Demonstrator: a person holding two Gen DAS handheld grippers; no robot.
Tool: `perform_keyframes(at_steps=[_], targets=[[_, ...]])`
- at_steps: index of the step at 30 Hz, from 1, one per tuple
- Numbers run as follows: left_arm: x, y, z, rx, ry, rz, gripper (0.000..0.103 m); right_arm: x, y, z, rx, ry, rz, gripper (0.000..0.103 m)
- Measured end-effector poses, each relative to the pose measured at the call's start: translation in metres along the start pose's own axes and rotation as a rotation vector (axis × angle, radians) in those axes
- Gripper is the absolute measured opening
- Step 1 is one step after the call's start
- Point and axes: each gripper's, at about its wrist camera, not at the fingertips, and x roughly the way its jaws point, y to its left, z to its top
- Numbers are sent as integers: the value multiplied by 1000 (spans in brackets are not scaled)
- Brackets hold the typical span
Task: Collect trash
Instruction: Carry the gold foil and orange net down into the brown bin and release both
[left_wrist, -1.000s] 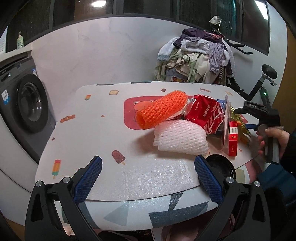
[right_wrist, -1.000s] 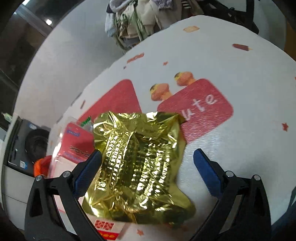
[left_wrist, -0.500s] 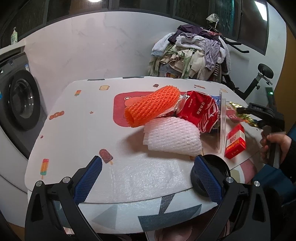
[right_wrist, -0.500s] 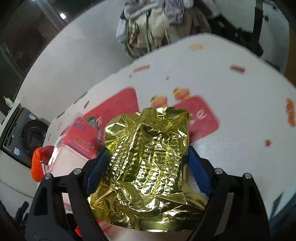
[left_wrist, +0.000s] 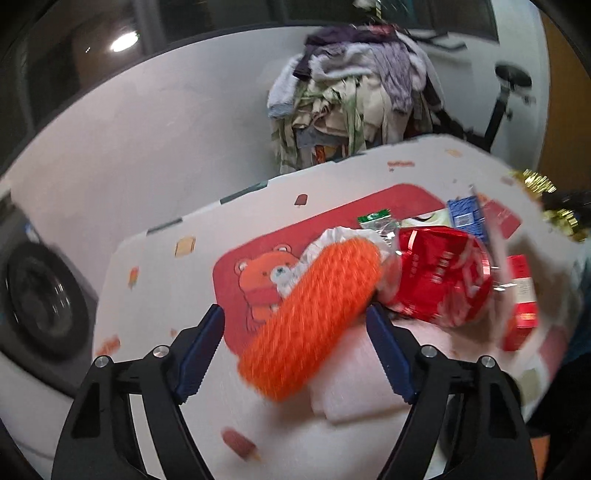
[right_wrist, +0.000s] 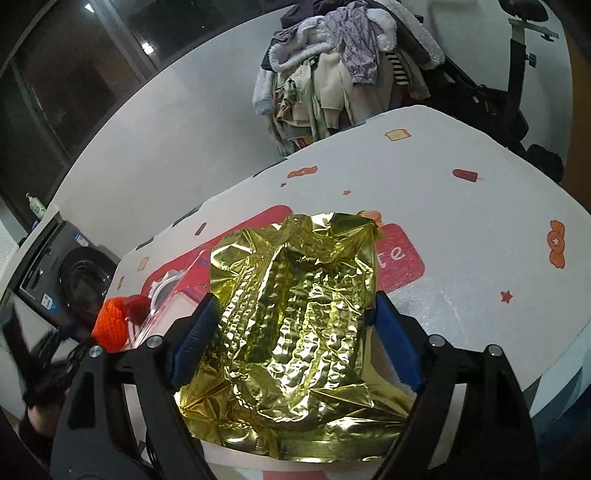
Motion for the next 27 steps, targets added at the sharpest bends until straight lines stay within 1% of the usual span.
perform_keyframes(at_steps=[1,2,3,4,5,6,9,11,12,14,18,21,23,27], targets=[[6,-2,2,19,17,-3,71,-1,2,-1,-13,-1,-4,83],[14,-5,3,43,42,-15,53,-2,5,-2,-30,-2,-8,83],[20,-7,3,61,64,-32,41,-3,8,-3,-42,-2,-9,83],[25,-7,2,73,91,-43,24,-6,10,-4,-50,-1,-4,83],[26,-6,1,67,93,-44,21,-7,12,-6,-52,0,3,83],[23,-1,0,47,78,-51,20,-9,14,-7,-53,0,11,83],[2,27,0,-91,22,-78,20,-17,23,-11,-85,-8,17,83],[-13,40,1,-145,-6,-98,19,-22,32,-14,-122,-18,16,83],[-25,46,2,-158,-23,-100,19,-25,36,-16,-130,-20,21,83],[-45,47,3,-153,-50,-98,19,-32,43,-20,-138,-26,40,83],[-90,38,-6,-145,-96,-130,19,-46,59,-32,-168,-42,62,83],[-120,24,-20,-157,-121,-169,19,-57,69,-45,-190,-41,75,83],[-140,11,-36,-172,-139,-204,19,-65,75,-58,-210,-41,83,83],[-166,-12,-70,-208,-157,-261,19,-81,85,-85,-248,-36,96,83]])
